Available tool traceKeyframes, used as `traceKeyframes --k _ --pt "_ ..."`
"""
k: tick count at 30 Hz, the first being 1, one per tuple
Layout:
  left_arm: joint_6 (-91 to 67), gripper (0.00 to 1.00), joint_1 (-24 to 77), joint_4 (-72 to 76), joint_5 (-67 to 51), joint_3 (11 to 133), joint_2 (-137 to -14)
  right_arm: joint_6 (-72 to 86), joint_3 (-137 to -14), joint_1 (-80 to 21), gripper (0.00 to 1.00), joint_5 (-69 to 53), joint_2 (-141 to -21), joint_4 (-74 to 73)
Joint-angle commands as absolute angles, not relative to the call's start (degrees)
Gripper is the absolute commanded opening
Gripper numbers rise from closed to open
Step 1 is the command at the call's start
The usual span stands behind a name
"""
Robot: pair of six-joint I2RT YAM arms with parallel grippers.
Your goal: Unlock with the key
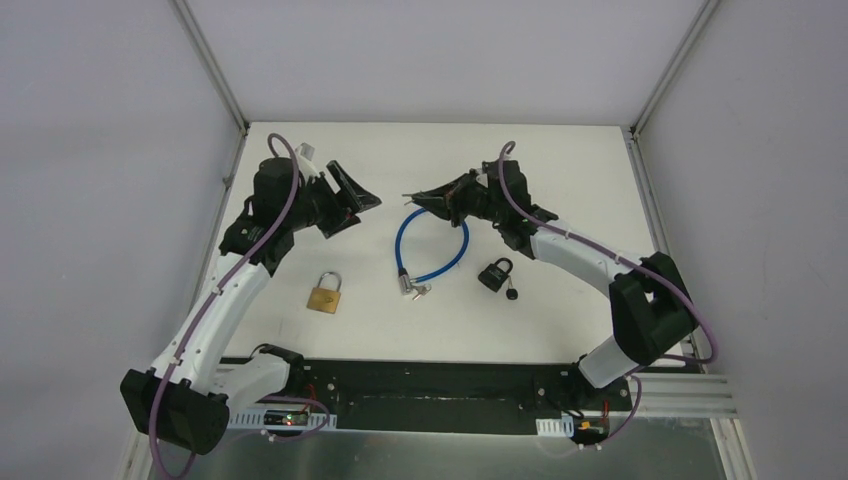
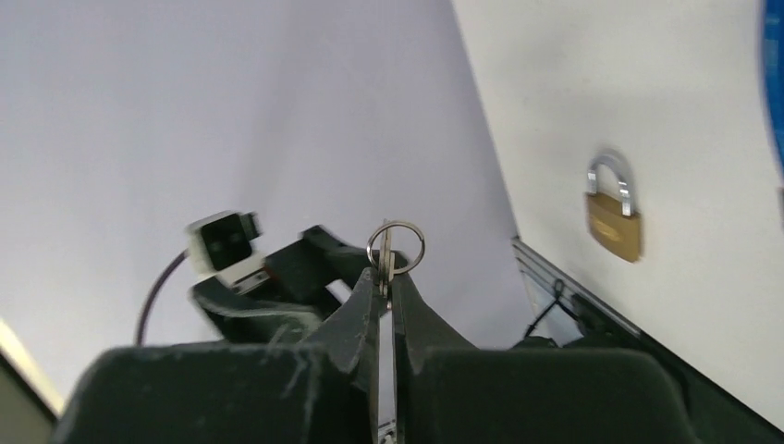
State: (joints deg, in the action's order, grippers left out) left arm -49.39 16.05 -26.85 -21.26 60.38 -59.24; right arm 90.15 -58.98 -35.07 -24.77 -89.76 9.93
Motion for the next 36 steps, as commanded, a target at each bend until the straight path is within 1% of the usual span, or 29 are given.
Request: traceKeyframes --k 1,5,8,13,15,19,23,24,29,31,34,35,36 --pt "-55.0 0.70 16.2 -18.6 -26.9 57.4 -59.4 99.0 -60.9 -35.4 0.00 -25.0 -90.2 27.4" --pt "-61.3 0.66 16.2 -6.6 -31.7 54.6 -60.9 102.0 -61.9 -36.6 0.00 -26.2 -92.7 33.4" --pt "-65.8 0.66 16.2 2.0 -33.0 52.4 -61.2 102.7 -62.1 -37.4 0.00 -26.0 -93.6 35.1" --pt "-66.1 0.70 16.2 3.2 -32.7 52.8 -60.6 103.2 -62.0 -37.5 0.00 -26.0 -93.9 36.3" --pt "-66.9 0.67 16.2 3.3 -32.8 52.8 -61.0 103.4 -62.2 -37.7 0.00 -26.4 -94.0 36.4" --pt "-68.8 0.50 16.2 4.9 -33.8 52.8 -62.1 103.5 -62.2 -38.1 0.00 -26.6 -93.9 36.3" --pt "-71.0 0.31 16.2 6.4 -34.1 52.6 -62.4 103.6 -62.1 -38.2 0.00 -26.6 -94.0 36.3" --pt "-71.8 0.28 16.2 7.2 -34.3 52.4 -62.6 103.6 -62.1 -38.2 0.00 -26.6 -94.0 36.4" --pt "-73.8 0.22 16.2 9.2 -36.5 52.2 -64.3 104.2 -62.1 -38.2 0.00 -26.5 -94.5 37.3" --pt "-74.0 0.14 16.2 9.4 -36.4 52.0 -64.3 104.3 -62.1 -38.2 0.00 -26.5 -94.6 37.5" --pt "-74.2 0.06 16.2 9.4 -36.3 52.2 -64.4 104.2 -62.1 -38.2 0.00 -26.6 -94.6 37.5" --pt "-74.2 0.00 16.2 9.3 -36.4 52.3 -64.5 104.2 -61.9 -38.2 0.00 -26.5 -94.6 37.5" --pt "-74.2 0.00 16.2 9.4 -36.5 52.5 -64.6 104.2 -61.8 -38.2 0.00 -26.5 -94.6 37.5"
